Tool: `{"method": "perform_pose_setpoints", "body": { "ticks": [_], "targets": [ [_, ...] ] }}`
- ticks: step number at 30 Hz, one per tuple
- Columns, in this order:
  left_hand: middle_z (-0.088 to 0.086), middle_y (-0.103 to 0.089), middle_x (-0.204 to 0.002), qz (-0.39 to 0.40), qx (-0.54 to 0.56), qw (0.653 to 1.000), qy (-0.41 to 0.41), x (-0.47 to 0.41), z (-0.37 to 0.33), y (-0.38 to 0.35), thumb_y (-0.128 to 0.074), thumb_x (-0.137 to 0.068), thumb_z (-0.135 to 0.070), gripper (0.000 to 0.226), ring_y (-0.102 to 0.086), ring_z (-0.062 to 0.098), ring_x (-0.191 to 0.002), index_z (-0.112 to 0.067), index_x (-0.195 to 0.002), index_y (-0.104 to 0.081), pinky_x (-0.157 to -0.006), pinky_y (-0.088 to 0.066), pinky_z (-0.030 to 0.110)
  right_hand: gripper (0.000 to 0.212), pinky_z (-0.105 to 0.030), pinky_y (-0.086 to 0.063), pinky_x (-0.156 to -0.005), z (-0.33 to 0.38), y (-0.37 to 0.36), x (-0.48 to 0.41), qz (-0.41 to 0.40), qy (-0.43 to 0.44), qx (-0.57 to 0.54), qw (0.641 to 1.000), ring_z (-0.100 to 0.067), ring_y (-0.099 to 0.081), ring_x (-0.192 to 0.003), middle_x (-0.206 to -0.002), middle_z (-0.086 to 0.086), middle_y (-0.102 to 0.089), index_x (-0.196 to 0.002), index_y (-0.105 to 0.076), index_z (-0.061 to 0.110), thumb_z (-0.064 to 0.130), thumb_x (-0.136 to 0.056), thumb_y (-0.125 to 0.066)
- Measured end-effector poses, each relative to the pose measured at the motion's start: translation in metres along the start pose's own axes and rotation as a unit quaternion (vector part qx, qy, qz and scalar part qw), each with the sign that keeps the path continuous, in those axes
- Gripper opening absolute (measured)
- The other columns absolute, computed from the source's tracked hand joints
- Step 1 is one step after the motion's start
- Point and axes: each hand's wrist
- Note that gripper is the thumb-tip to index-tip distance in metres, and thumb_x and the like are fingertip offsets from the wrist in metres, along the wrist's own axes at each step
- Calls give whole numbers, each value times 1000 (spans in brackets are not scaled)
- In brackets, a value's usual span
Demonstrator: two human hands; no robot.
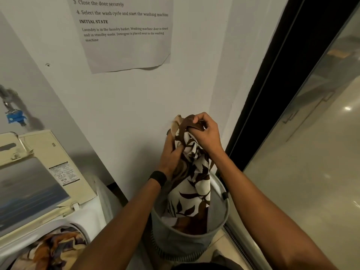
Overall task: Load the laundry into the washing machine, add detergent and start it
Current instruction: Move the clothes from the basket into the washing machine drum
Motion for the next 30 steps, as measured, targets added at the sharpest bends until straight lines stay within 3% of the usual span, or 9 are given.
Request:
{"method": "perform_pose_setpoints", "body": {
  "ticks": [2,4,7,11,15,19,22,26,30],
  "targets": [
    [0,-56,-143,50,62,997,11,4,2,1,-56,-92,-22,69,-59,15,-127,-31,-156,-30,-104,-54,40,20,-35,-52,-89,-9,-3,-3,-26,-29,7,999,-20,-63,-99,-91,20,-63,-85,-67,22,5,-79,-76],
    [-4,-47,-153,72,8,997,-11,9,5,2,-73,-88,-31,86,-52,12,-137,-36,-158,-23,-113,-48,41,17,-29,-51,-80,-14,-8,0,18,-53,0,998,-10,-64,-86,-77,25,-64,-87,-69,17,1,-83,-72],
    [-9,-44,-157,10,-41,999,-34,10,8,3,-85,-77,-47,100,-47,6,-140,-31,-158,-29,-114,-46,33,16,-29,-57,-84,-8,-16,11,112,-55,-54,991,-11,-71,-89,-90,3,-75,-103,-72,4,1,-93,-61],
    [-7,-69,-130,-90,-3,996,18,6,1,12,-79,-88,-35,58,-65,5,-117,-25,-140,-57,-105,-54,42,42,-29,-47,-109,-25,0,29,114,-10,-60,992,-13,-55,-132,-139,1,-61,-137,-61,19,17,-95,-57],
    [-5,-75,-115,-142,67,987,29,-8,-14,21,-74,-94,-22,31,-71,9,-107,-19,-124,-68,-102,-56,40,85,-12,-42,-100,-80,14,82,173,-165,26,971,2,-45,-133,-150,22,-42,-157,-24,42,49,-89,-75],
    [-2,-73,-120,-159,46,986,31,-14,-10,37,-74,-94,-26,36,-69,15,-113,-18,-128,-67,-105,-54,44,34,-12,-54,-79,-106,27,96,233,-183,125,947,-22,-69,-112,-108,13,-71,-120,-66,26,15,-90,-76],
    [-1,-70,-124,-174,-28,984,32,-14,5,50,-73,-85,-47,56,-66,16,-115,-21,-134,-62,-105,-53,47,23,-18,-53,-74,-63,38,67,189,-163,58,967,-6,-70,-90,-88,12,-73,-98,-73,25,2,-94,-67],
    [2,-64,-133,-131,-162,978,-11,-14,33,51,-65,-84,-58,70,-62,20,-122,-27,-145,-50,-102,-53,49,34,-38,-60,-88,10,44,15,60,-106,-154,980,-24,-72,-101,-107,-8,-76,-103,-77,27,3,-97,-55],
    [-7,-36,-163,21,-15,999,-26,-2,3,30,-69,-90,-51,86,-39,12,-148,-40,-160,-20,-119,-39,42,30,-41,-57,-96,16,16,-5,35,-79,-93,992,-23,-70,-110,-116,-8,-74,-113,-76,25,7,-91,-66]
  ]
}}
Point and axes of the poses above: each hand's wrist, its own x-axis away from the middle knuckle, its own y-axis out of the back of the hand, z = x × y
